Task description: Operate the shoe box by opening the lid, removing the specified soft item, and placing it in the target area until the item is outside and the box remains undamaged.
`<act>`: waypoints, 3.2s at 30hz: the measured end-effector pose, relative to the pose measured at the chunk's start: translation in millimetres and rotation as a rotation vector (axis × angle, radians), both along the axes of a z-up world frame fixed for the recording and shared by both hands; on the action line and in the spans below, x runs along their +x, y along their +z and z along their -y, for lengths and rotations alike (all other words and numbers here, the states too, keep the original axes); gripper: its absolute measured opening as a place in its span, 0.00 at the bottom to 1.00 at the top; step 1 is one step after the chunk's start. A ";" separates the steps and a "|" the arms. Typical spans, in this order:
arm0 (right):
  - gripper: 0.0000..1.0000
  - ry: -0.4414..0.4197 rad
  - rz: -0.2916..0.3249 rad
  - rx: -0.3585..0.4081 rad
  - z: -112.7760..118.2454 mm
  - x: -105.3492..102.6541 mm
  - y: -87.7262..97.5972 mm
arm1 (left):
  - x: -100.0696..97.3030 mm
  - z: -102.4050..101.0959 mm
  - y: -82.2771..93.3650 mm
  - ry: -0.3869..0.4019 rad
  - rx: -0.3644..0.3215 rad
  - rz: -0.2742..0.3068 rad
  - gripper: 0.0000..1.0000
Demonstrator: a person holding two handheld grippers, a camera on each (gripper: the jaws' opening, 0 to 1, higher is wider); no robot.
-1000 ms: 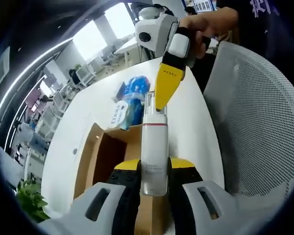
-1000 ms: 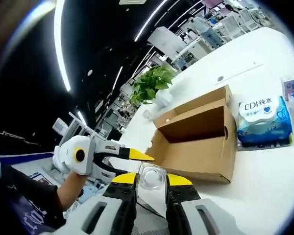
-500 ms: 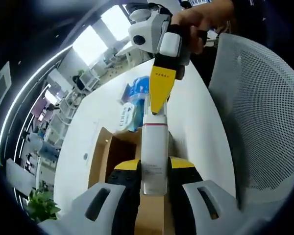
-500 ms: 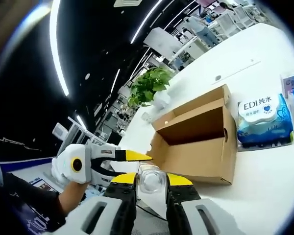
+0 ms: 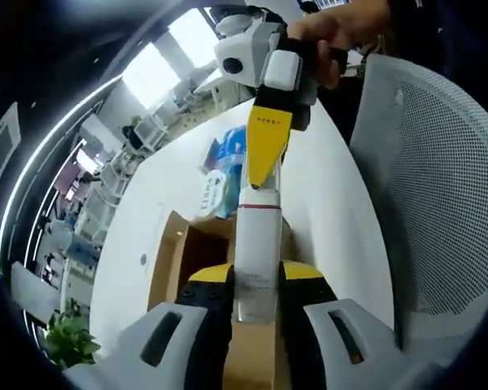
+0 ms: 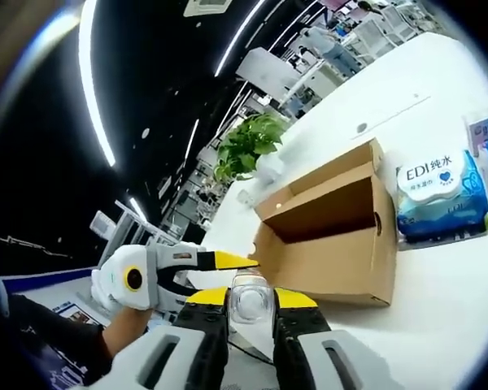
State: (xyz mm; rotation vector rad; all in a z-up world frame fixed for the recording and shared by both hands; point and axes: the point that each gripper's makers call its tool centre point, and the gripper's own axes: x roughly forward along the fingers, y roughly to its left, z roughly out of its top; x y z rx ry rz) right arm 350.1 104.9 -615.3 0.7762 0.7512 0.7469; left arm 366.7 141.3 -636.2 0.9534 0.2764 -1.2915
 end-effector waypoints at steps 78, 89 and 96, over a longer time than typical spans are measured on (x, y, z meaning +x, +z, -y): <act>0.15 0.304 0.348 -0.408 54.1 44.6 56.1 | 12.6 -30.7 28.1 0.353 -0.431 -0.388 0.70; 0.15 0.359 0.363 -0.464 63.2 56.1 59.9 | 14.5 -39.3 29.7 0.402 -0.464 -0.390 0.80; 0.15 0.392 0.371 -0.503 69.1 64.0 62.1 | 13.8 -45.4 29.2 0.426 -0.473 -0.393 0.83</act>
